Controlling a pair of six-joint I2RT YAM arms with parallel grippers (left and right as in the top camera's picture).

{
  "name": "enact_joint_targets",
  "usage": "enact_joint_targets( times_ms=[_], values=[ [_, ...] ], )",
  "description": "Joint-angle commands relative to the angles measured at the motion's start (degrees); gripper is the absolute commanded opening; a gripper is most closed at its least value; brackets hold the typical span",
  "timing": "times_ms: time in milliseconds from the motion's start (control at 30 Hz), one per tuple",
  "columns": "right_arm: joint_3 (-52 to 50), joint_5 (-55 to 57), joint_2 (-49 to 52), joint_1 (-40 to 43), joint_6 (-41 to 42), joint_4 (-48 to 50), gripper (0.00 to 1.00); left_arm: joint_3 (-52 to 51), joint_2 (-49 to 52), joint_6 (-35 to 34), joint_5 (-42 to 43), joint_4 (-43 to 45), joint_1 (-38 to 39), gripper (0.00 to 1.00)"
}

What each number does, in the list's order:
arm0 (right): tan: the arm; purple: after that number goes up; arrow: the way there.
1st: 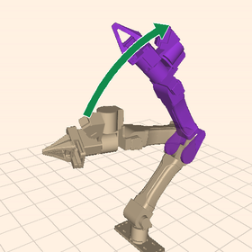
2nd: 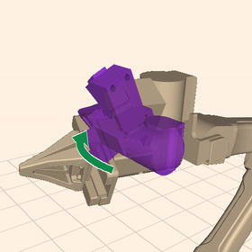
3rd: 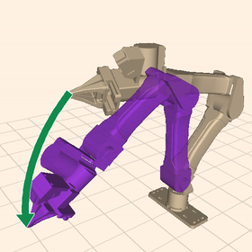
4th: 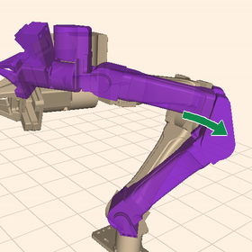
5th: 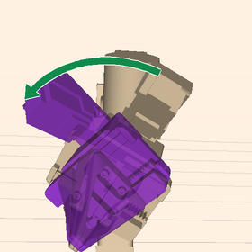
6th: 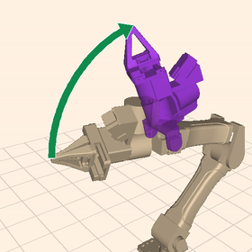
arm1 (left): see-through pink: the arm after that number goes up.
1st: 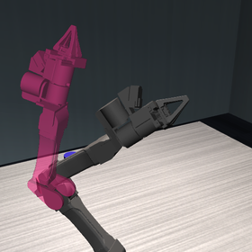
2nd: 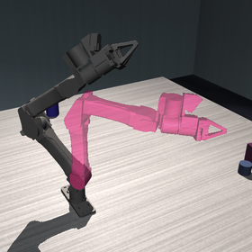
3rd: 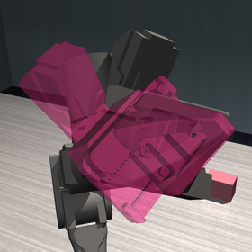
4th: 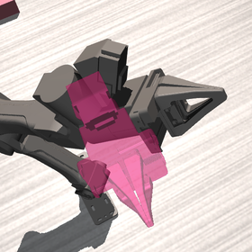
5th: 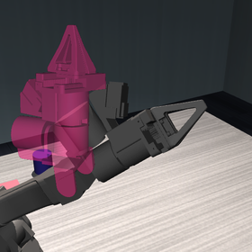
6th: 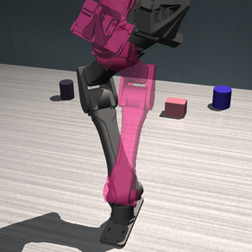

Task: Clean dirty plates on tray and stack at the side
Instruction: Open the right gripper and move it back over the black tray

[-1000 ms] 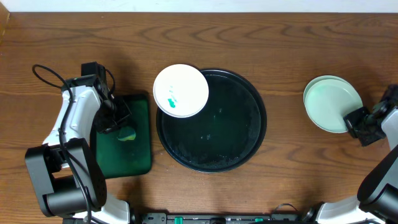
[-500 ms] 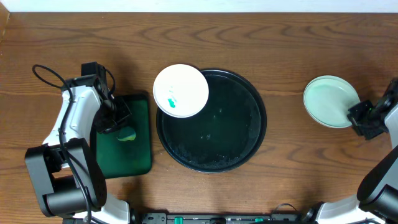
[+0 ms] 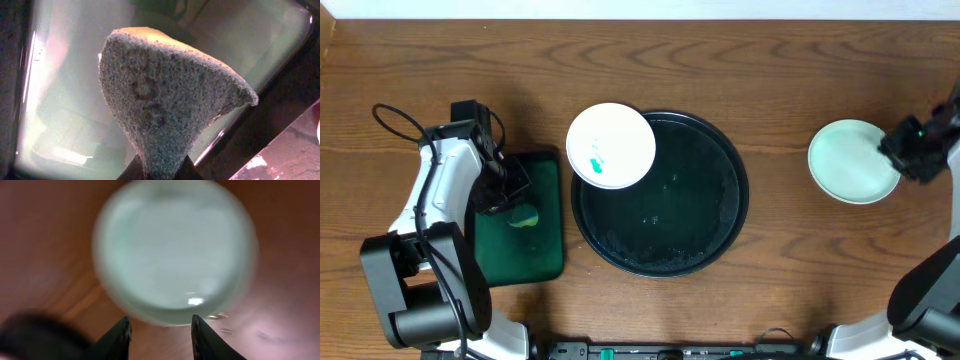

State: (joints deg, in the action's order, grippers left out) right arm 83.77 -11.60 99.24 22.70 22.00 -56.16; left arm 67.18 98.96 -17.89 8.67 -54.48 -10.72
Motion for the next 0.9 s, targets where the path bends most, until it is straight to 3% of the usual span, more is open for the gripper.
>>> enact_joint_targets(
  times_ms=[0,67,267,300,333,367,433,500,567,633,867],
  values=[
    [2.91,-16.24,-2.38,-5.79,-13.27,-0.68,0.51,-0.37,0.00,1.88,-0.09,-0.37,-0.09,0.08],
    [2.91,-20.85,-2.84,-9.79,-16.61,-1.53,0.65,-0.37,0.00,2.54,-0.11,-0.35,-0.09,0.07],
    [0.59,-17.40,-1.36,-24.65,-16.98,-3.41,0.66,-0.37,0.00,2.64,-0.09,-0.35,-0.09,0.07],
    [0.28,-16.52,-0.87,-27.02,-16.94,-3.13,0.72,-0.37,0.00,2.67,-0.09,-0.33,-0.09,0.08],
    [0.09,-15.72,-0.44,-29.35,-16.94,-2.73,0.86,-0.37,0.00,2.67,-0.09,-0.33,-0.09,0.08],
    [-0.04,-15.08,0.26,-31.95,-16.85,-2.08,0.94,-0.37,0.00,2.64,-0.09,-0.33,-0.09,0.07],
    [-0.07,-13.55,1.73,-36.44,-14.19,-0.13,0.95,-0.37,0.00,2.67,-0.09,-0.33,-0.09,0.07],
    [-0.07,-12.11,3.67,-40.22,-10.54,2.97,0.90,-0.37,0.00,2.67,-0.09,-0.33,-0.09,0.07],
    [-0.07,-12.72,6.03,-42.84,-8.68,6.93,0.93,-0.37,0.00,2.67,-0.09,-0.35,-0.09,0.07],
    [-0.07,-13.90,8.70,-44.83,-8.72,10.86,0.99,-0.37,0.00,2.67,-0.09,-0.35,-0.09,0.07],
    [-0.07,-16.44,16.37,-47.23,-9.44,18.62,0.92,-0.37,0.02,3.30,-0.33,-0.28,-0.09,0.07]
  ],
)
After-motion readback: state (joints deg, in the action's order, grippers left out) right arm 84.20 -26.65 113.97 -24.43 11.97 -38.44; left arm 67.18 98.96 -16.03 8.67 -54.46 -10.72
